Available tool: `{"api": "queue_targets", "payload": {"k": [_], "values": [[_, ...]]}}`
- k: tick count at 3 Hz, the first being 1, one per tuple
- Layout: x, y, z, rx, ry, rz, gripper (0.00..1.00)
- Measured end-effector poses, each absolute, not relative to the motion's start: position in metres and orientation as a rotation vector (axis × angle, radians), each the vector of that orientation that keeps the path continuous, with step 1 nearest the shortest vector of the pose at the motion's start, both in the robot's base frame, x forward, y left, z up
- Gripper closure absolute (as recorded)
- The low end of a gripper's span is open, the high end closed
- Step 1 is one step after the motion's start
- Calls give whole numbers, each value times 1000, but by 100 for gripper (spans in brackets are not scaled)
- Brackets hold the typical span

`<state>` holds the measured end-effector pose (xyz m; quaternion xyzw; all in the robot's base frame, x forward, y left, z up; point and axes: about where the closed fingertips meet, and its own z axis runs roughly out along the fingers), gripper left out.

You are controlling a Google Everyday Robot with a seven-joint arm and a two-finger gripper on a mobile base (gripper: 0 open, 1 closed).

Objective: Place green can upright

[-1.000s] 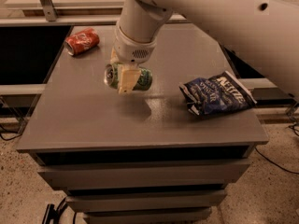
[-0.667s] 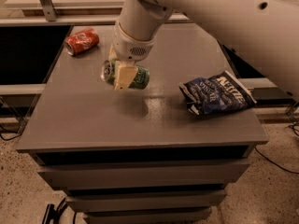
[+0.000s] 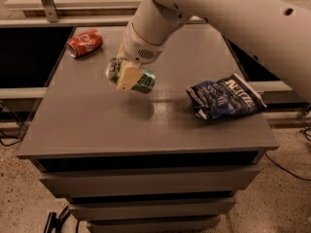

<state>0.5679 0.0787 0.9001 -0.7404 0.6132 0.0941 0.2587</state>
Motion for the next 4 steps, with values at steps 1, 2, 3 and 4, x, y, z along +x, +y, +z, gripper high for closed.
{"api": "queue_targets", "payload": {"k": [1,2,3,4], "values": [[572,77,901,-1913,1679,292,100],[574,72,898,-1823,1675,372,100],[574,72,898,-1823,1675,372,100],[580,74,900,-1755,1667,362,100]]}}
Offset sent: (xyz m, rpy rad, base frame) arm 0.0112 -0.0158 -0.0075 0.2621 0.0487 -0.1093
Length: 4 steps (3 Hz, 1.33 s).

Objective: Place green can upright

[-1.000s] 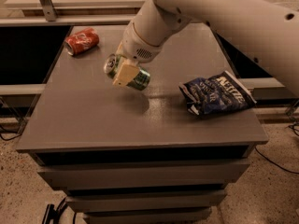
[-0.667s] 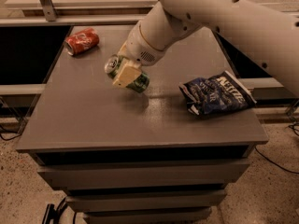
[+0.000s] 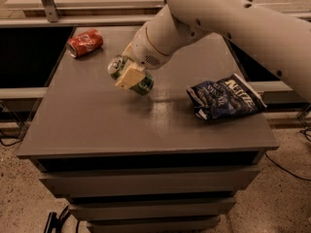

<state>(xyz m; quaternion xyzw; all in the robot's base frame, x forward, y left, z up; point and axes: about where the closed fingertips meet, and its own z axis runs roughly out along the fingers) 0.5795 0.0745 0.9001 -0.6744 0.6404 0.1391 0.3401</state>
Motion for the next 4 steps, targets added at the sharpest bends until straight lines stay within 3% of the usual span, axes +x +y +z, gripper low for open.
{"api": "queue_targets", "payload": {"k": [3,4], "values": [[612,87,907,-1416,1732,442,100],[621,81,901,-1313,1708,579,100]]}}
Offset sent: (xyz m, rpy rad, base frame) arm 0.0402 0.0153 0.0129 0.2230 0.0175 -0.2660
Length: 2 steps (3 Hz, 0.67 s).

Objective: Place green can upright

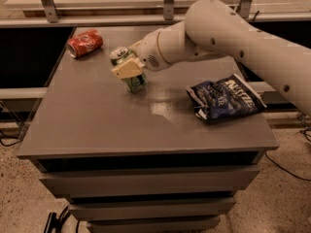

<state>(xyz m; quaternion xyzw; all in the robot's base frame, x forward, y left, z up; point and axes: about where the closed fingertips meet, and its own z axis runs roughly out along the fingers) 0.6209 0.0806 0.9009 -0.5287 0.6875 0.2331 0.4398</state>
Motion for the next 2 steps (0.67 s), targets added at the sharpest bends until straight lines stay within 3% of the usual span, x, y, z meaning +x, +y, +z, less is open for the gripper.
{"api": "queue_targets", "payload": {"k": [2], "values": [[640,65,902,-1215,1595,800,100]]}}
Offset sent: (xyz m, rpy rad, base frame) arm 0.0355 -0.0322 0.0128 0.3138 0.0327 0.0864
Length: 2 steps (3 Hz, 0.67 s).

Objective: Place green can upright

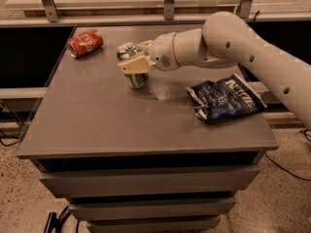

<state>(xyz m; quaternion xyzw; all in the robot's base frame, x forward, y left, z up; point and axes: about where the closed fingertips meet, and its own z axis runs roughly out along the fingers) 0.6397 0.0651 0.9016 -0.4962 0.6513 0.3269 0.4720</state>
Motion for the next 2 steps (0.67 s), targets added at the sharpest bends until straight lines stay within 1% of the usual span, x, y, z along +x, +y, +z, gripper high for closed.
{"api": "queue_targets", "payload": {"k": [2], "values": [[653,60,923,-1169,1500,865,100]]}}
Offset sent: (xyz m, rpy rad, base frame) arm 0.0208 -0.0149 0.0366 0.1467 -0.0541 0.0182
